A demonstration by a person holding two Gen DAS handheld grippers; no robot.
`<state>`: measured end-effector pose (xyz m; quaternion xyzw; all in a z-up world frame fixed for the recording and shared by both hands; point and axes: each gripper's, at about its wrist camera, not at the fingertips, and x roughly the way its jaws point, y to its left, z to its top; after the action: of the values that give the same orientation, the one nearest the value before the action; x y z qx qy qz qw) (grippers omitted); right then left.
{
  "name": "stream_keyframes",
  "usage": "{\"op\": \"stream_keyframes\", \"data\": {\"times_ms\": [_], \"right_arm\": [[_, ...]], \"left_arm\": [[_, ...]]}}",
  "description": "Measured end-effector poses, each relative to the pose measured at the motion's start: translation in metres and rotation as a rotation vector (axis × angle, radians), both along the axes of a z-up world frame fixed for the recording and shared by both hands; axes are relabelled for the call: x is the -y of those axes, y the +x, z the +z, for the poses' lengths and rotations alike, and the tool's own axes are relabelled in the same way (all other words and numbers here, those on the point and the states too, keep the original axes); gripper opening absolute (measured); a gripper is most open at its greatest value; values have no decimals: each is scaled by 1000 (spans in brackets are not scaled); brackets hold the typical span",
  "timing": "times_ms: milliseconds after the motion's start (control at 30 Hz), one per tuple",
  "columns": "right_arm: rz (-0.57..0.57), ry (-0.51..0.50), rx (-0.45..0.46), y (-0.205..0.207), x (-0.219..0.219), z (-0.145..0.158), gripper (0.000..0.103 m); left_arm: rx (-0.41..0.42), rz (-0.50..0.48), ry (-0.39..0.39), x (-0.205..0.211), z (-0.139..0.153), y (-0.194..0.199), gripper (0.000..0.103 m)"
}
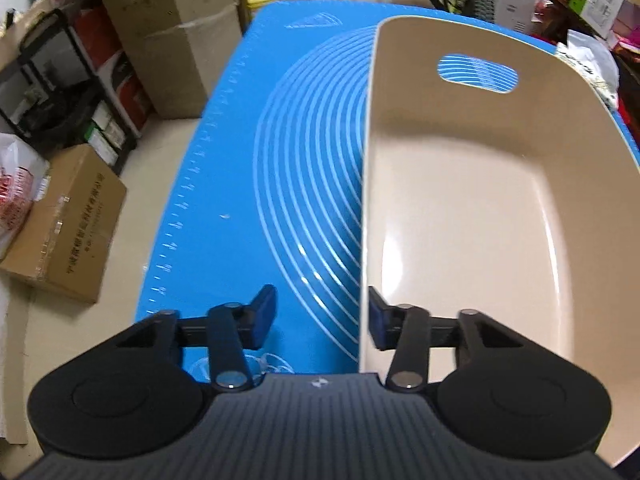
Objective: Organize rigid objects
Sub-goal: 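Grasp the basket rim with the left tool while the right tool grasps the white pill bottle, then carry the white pill bottle into the basket and open the right tool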
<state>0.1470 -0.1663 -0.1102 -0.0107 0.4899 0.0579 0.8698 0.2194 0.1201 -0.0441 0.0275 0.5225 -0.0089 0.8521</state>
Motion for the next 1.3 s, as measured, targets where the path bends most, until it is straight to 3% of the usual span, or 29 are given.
{"op": "stream_keyframes", "data": {"times_ms": [100, 233, 333, 400, 900, 1300], "right_arm": [[18, -11, 1, -3, -3, 2, 56], [53, 4, 8, -11, -8, 4, 40], [62, -11, 32, -17, -12, 5, 41], [51, 8, 40, -18, -10, 6, 41], [-15, 24, 162, -24, -4, 41, 41], [-42, 14, 349, 4, -19, 112, 41]], "left_arm": [[-5, -25, -34, 1, 0, -2, 21], [-1, -43, -30, 4, 1, -3, 19], [-3, -41, -47, 1, 1, -2, 17], [-5, -50, -76, 0, 2, -3, 4], [-3, -63, -73, 3, 1, -4, 3], [-3, -63, -74, 2, 2, -4, 3]]}}
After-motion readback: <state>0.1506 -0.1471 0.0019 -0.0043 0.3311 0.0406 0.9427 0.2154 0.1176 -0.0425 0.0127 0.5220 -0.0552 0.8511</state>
